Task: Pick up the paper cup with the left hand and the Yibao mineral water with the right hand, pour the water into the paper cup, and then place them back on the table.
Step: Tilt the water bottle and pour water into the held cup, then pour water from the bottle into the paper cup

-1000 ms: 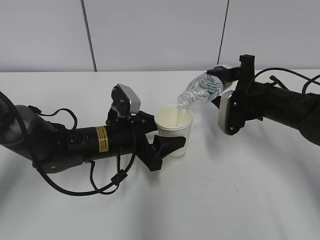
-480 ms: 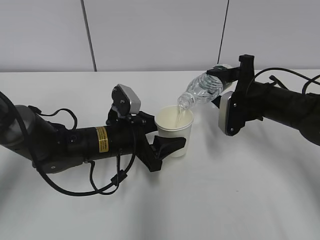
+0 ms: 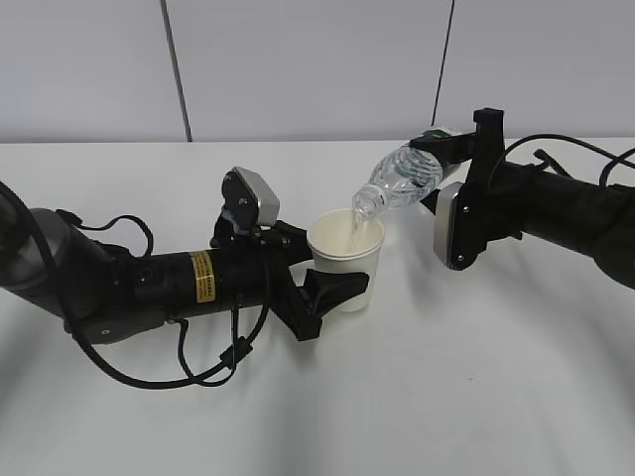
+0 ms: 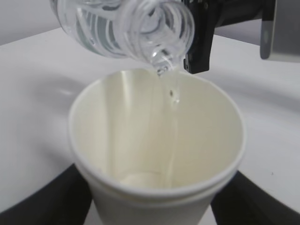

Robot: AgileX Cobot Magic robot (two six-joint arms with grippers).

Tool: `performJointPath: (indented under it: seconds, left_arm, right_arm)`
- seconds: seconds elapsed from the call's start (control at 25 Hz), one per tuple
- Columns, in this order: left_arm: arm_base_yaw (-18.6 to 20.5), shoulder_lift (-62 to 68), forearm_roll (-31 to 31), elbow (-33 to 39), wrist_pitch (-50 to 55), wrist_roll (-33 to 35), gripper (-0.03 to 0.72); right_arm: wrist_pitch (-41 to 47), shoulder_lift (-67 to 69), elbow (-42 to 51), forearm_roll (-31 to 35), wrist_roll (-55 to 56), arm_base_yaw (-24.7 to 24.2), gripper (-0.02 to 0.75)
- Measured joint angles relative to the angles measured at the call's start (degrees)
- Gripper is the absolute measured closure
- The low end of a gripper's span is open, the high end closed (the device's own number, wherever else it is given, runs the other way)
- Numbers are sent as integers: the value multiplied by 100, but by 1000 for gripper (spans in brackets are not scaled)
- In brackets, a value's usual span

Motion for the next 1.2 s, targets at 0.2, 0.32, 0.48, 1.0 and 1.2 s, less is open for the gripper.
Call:
performJointPath:
  seconds: [0.2, 0.32, 0.48, 1.0, 1.2]
  left_arm:
    - [0, 0, 0, 0, 0, 0, 230]
    - [0, 0, 0, 0, 0, 0, 230]
    - [0, 0, 1, 0, 0, 0, 230]
    - [-48, 0, 18, 0, 4, 0, 230]
    - [-160, 0, 44, 0, 11, 0, 230]
  right_arm:
    - [-4, 0, 0, 0, -24, 0, 290]
    - [-4, 0, 0, 0, -24, 0, 290]
    - [-4, 0, 0, 0, -24, 0, 290]
    - [-13, 0, 0, 0, -173, 0, 290]
    - [-13, 0, 0, 7, -173, 0, 290]
